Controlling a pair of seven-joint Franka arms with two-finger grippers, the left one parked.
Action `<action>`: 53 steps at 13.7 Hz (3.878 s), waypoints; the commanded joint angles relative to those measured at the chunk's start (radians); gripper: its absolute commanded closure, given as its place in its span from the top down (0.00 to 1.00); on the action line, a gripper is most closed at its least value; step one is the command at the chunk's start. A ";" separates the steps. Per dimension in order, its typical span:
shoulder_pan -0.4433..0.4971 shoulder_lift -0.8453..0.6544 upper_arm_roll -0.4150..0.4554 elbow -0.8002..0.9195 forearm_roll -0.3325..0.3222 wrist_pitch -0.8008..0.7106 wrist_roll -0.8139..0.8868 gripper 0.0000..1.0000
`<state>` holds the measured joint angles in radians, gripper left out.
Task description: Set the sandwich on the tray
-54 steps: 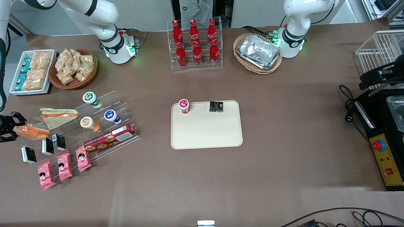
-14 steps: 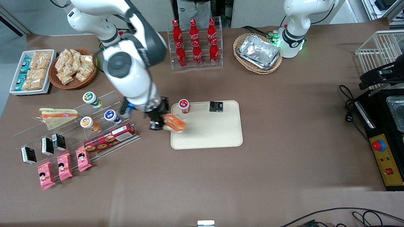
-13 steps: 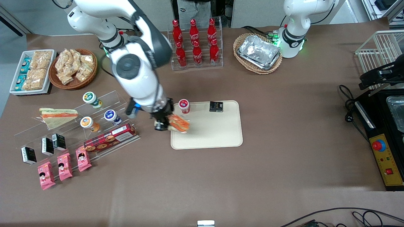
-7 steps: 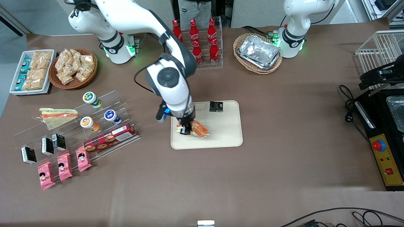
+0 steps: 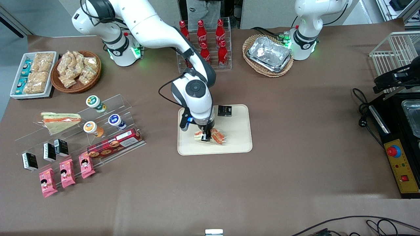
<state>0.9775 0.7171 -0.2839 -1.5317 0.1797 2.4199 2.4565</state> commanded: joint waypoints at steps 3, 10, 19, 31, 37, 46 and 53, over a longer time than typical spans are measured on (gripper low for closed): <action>-0.003 0.058 0.012 0.036 0.017 0.079 -0.085 0.19; -0.019 0.099 0.020 0.036 0.018 0.137 -0.206 0.19; -0.022 0.125 0.019 0.036 0.017 0.168 -0.260 0.90; -0.100 -0.091 0.015 0.035 0.099 -0.051 -0.258 1.00; -0.299 -0.284 0.006 0.038 0.106 -0.353 -0.406 1.00; -0.511 -0.533 -0.012 0.031 0.098 -0.852 -1.477 1.00; -0.588 -0.648 -0.044 0.010 -0.055 -0.958 -2.083 1.00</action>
<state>0.4216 0.1120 -0.3202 -1.4793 0.1741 1.4665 0.6017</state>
